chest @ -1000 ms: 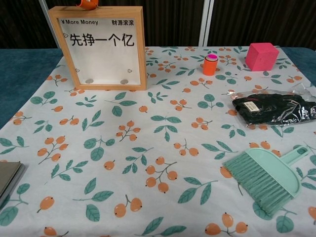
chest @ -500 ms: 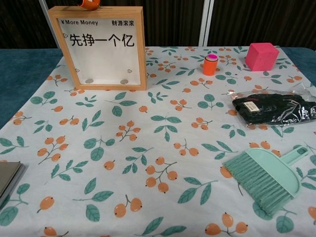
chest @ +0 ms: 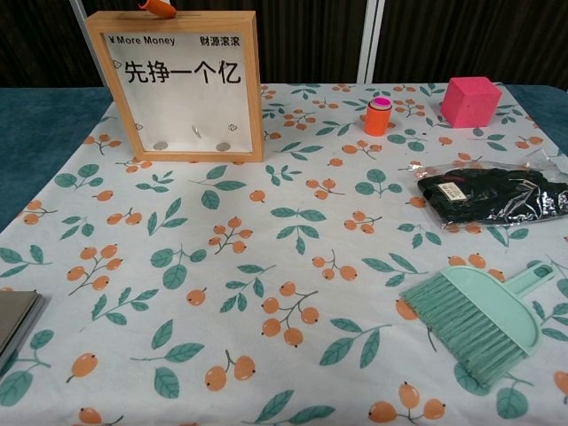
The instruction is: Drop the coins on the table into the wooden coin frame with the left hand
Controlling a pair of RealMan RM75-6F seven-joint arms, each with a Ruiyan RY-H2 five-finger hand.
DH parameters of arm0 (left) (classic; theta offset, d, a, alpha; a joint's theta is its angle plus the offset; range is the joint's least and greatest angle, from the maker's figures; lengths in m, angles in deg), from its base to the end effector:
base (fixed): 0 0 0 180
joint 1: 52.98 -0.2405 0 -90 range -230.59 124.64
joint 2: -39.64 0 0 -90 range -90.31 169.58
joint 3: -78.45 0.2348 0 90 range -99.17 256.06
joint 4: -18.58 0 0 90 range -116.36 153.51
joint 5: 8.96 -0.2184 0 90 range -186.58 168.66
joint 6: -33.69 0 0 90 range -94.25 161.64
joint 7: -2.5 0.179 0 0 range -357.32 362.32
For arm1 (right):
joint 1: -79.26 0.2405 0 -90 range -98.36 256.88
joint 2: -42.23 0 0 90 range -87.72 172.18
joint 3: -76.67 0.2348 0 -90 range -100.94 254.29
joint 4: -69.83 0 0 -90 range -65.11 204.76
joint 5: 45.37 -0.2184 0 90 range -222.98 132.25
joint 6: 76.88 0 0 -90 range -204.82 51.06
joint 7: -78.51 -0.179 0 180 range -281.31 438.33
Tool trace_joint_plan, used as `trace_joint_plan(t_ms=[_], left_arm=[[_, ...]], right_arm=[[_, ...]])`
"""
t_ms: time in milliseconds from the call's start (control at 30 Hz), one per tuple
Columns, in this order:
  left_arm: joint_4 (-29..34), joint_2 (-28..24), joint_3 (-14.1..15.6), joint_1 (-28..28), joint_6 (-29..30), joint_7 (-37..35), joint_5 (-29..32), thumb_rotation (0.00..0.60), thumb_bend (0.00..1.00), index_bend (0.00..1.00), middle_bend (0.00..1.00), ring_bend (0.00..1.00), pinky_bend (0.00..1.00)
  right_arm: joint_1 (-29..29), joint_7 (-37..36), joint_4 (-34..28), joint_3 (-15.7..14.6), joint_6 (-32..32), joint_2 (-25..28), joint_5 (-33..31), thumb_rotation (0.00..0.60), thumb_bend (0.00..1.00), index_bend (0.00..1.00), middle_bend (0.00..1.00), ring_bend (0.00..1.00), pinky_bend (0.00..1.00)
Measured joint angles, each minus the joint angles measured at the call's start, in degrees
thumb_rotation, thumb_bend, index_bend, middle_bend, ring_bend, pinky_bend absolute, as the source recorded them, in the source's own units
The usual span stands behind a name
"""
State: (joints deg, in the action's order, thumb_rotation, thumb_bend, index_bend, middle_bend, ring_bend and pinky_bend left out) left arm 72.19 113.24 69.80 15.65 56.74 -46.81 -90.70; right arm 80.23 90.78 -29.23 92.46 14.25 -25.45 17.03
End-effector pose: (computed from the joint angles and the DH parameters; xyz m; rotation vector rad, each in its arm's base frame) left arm -0.0878 0.5375 0.0964 -1.8042 -1.2432 -0.9795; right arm -0.3239 -0.2194 0.1873 0.8571 -0.9089 0.7738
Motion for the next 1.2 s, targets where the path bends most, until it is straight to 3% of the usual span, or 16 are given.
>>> trace_joint_plan(t_ms=[333, 567, 867, 1000, 1200], left_arm=[[1.4, -0.8, -1.2, -0.6, 2.8, 0.9, 0.5, 0.6, 0.3, 0.28, 0.09, 0.0, 0.0], [6.3, -4.5, -2.8, -4.9, 15.2, 5.7, 0.6, 0.6, 0.31, 0.28, 0.07, 0.0, 0.0], [24.1, -11.7, -2.6, -16.8, 32.3, 29.9, 4.1, 0.6, 0.31, 0.24, 0.04, 0.0, 0.0], [35.3, -14.8, -1.1, -24.6, 41.4, 42.8, 7.0, 0.6, 0.31, 0.23, 0.01, 0.0, 0.0], [44.7, -17.3, 3.2, -36.1, 52.7, 50.8, 8.7, 0.6, 0.27, 0.22, 0.0, 0.0, 0.0]], right_arm=[[0.0, -0.1, 0.1, 0.1, -0.1, 0.0, -0.1, 0.6, 0.39, 0.17, 0.07, 0.03, 0.0], [0.1, -0.5, 0.2, 0.2, -0.1, 0.0, 0.1, 0.6, 0.39, 0.17, 0.07, 0.03, 0.0], [0.6, -2.1, 1.4, -1.8, -1.3, 0.9, 5.6, 0.6, 0.39, 0.17, 0.07, 0.03, 0.0], [0.9, -3.2, 2.5, -3.6, -2.2, 1.8, 10.0, 0.6, 0.39, 0.17, 0.07, 0.03, 0.0], [1.9, -3.8, 4.8, -7.1, -4.1, 3.4, 17.1, 0.6, 0.39, 0.17, 0.07, 0.03, 0.0]])
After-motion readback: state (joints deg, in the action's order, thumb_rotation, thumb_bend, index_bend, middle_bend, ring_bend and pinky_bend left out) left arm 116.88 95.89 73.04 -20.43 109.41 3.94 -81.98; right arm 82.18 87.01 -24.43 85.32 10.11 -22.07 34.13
